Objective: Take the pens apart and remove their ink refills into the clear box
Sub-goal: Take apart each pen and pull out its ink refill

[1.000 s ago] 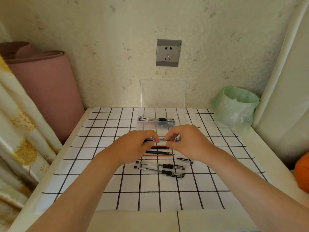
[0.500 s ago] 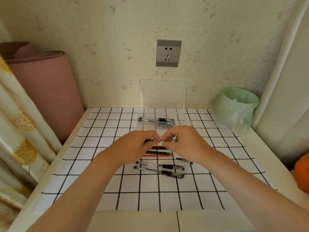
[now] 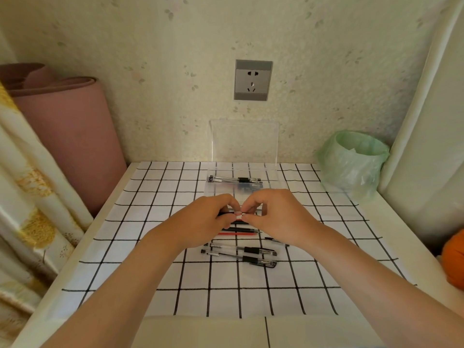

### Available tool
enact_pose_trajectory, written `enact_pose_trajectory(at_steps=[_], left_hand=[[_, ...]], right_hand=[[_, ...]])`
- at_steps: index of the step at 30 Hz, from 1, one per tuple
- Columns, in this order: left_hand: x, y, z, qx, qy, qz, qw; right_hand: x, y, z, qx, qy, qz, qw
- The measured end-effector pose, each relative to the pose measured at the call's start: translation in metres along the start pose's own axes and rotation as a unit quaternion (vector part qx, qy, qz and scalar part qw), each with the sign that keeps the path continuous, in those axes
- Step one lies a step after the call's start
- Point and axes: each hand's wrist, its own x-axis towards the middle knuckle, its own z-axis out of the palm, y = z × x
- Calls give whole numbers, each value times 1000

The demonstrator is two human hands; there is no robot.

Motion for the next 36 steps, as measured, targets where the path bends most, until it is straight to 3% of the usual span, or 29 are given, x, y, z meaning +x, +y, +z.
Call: enact_pose_trajectory(at_steps=[15, 22, 28, 36], left_hand=[[-3, 6, -3, 1, -24, -24, 999], [-3, 7, -2, 28, -39, -10, 999], [-3, 6, -3, 38, -28, -8, 999], [-5, 6, -3, 34, -44, -2, 998]], right_hand=[[-2, -2, 2, 0, -1, -13, 1000], [-3, -1, 2, -32, -66, 15, 997], [-1, 2, 4, -60, -33, -5, 998], [-1, 2, 5, -90, -83, -6, 992]])
